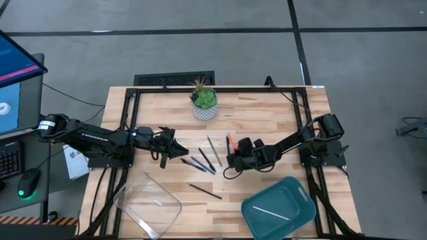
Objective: Sort pens & pencils
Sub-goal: Put the orange pencil into the blue bin
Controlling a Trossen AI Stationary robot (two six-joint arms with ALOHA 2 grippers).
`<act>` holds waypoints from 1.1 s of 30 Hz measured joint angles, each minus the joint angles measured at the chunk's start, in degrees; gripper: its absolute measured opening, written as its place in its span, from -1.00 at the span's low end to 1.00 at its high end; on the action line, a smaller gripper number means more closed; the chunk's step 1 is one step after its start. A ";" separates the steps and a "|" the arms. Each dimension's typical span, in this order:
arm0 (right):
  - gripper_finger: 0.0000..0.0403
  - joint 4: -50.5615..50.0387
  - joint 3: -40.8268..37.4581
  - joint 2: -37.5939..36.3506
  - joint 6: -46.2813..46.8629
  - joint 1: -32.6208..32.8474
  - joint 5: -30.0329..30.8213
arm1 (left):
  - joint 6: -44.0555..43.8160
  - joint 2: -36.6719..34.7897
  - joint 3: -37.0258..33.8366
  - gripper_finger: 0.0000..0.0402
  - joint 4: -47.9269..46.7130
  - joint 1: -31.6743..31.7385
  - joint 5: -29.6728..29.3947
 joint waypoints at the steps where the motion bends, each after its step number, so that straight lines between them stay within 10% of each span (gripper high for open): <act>1: -0.41 -0.24 0.00 -0.02 0.11 -0.08 0.03 | 0.00 0.00 0.00 -0.77 -0.06 0.00 0.00; 33: -0.41 -2.23 -0.57 -0.07 0.36 -0.66 3.03 | -0.09 0.00 0.00 -0.77 -0.13 0.00 0.01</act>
